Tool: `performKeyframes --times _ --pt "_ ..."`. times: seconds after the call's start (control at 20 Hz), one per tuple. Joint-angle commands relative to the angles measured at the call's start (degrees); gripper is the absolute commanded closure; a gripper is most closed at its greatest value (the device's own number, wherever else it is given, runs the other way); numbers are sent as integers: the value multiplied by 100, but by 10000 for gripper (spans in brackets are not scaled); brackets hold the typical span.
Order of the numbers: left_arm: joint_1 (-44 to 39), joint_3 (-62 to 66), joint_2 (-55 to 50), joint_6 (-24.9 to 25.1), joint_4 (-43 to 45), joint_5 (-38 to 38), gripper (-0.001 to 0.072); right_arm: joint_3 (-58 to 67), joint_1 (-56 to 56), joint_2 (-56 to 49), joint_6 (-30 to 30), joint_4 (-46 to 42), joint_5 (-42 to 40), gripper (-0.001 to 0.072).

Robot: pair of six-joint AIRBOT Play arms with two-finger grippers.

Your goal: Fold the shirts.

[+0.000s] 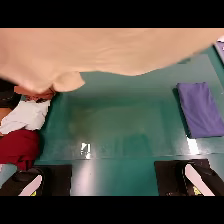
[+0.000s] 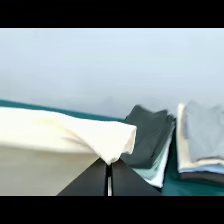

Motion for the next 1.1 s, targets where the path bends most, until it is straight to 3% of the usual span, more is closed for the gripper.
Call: performKeyframes --times 0.0,0.3,0.6,0.85,0.9,0.95,1.0,1.05 --pt "-2 284 -7 22 -81 57 688 267 -439 243 146 -24 323 692" --pt "-2 -1305 -341 225 -7 -361 688 269 168 -767 358 -26 986 693" --pt "0 -2780 -2275 166 -55 -393 687 267 1364 -3077 1012 -1526 1786 692" --pt "0 -2824 -4076 166 -57 120 686 271 1499 -4708 1012 -1355 1537 692" --pt "33 -2824 -4194 162 -63 195 615 271 1497 -4861 1005 -1213 1421 691" --pt "72 -2824 -4223 140 -74 216 312 271 1495 -4948 1001 -1147 1309 654" --pt "140 -2809 -4199 120 -85 166 191 271 1467 -4975 1001 -1152 1241 413" --pt "256 -2710 -4159 125 -83 -116 190 271 1421 -4966 1001 -1150 1239 325"
